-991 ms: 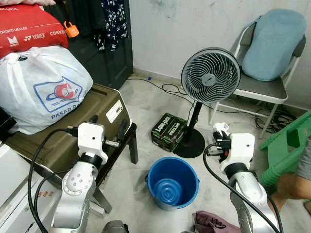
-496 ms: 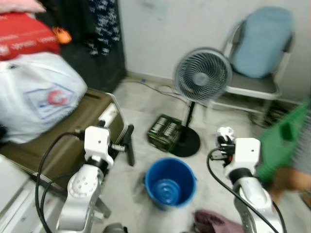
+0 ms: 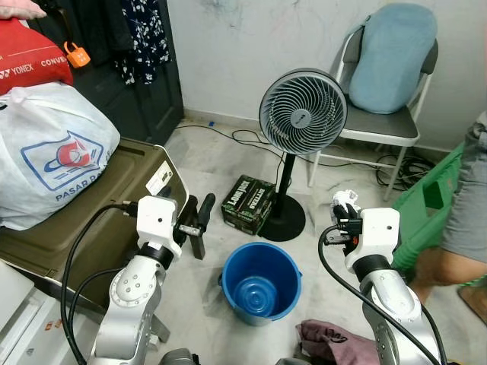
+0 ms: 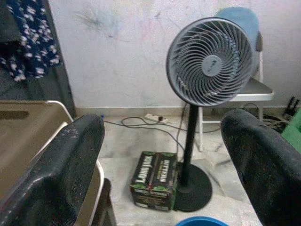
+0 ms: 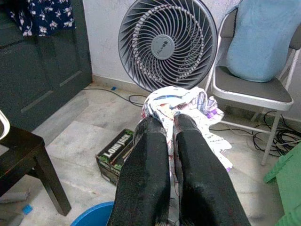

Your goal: Clean up the room

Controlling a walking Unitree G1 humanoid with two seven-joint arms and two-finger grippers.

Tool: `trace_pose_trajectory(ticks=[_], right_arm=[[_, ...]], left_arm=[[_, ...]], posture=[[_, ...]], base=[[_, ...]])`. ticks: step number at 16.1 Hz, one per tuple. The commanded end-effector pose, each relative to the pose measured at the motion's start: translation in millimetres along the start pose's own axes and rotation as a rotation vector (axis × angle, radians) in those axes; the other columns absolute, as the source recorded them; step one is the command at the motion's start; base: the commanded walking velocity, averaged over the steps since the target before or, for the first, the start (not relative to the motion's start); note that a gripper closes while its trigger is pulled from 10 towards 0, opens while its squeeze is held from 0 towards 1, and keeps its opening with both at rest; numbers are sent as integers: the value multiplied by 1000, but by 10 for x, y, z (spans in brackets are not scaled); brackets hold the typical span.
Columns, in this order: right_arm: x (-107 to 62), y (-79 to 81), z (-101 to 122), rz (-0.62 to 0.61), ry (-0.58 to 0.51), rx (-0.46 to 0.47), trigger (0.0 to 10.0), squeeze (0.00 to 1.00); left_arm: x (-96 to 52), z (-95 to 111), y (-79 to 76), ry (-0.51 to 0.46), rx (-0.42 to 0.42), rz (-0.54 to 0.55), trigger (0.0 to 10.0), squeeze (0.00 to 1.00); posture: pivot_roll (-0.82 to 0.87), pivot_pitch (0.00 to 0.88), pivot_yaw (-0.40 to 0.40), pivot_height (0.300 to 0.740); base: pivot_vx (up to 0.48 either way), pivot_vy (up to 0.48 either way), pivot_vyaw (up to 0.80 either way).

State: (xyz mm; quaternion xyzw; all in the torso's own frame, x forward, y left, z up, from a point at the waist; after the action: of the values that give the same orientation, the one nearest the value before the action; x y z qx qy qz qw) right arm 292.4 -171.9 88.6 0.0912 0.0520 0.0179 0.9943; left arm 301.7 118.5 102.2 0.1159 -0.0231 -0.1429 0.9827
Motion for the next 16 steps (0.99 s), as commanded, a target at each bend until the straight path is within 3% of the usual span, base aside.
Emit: trace_pose_trajectory(ticks=[1, 7, 8, 10, 13, 16], right_arm=[[29, 16, 27, 11, -3, -11, 10000, 0], [75, 91, 48, 41, -10, 22, 10000, 0], [106, 114, 62, 43, -11, 52, 10000, 0], [161, 183, 91, 69, -20, 22, 10000, 0], [183, 191, 76, 66, -16, 33, 10000, 0], [219, 175, 54, 55, -7, 46, 10000, 0]], left_arm=[[3, 33, -10, -13, 3, -11, 10000, 0], [3, 39, -12, -14, 4, -14, 10000, 0], [2, 34, -9, -9, 8, -12, 10000, 0], [-2, 37, -5, -7, 14, -8, 10000, 0], [-55, 17, 80, 8, 26, 19, 10000, 0], [-92, 1, 84, 17, 32, 21, 10000, 0]], posture=[[-83, 0, -15, 740], [-81, 0, -16, 740], [-79, 0, -16, 740], [-64, 0, -23, 740], [-43, 0, -29, 740], [-37, 0, -31, 740]], base=[[281, 0, 0], [276, 0, 0], [0, 0, 0], [0, 0, 0], [0, 0, 702], [0, 0, 0]])
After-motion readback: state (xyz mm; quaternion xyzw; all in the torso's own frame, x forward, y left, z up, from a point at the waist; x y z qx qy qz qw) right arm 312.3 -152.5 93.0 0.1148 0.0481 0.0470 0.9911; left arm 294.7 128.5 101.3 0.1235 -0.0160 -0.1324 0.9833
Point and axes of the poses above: a point about 5 cm out from each wrist's last joint towards the gripper, its own x axis pointing out of the wrist towards the gripper, its own z axis along the axis of the wrist's last joint, y = z × x, the point moved 6 cm from there along x, pointing out of the wrist towards the gripper, and after that the axes turned 13 degrees about x, right-handed, at the moved point
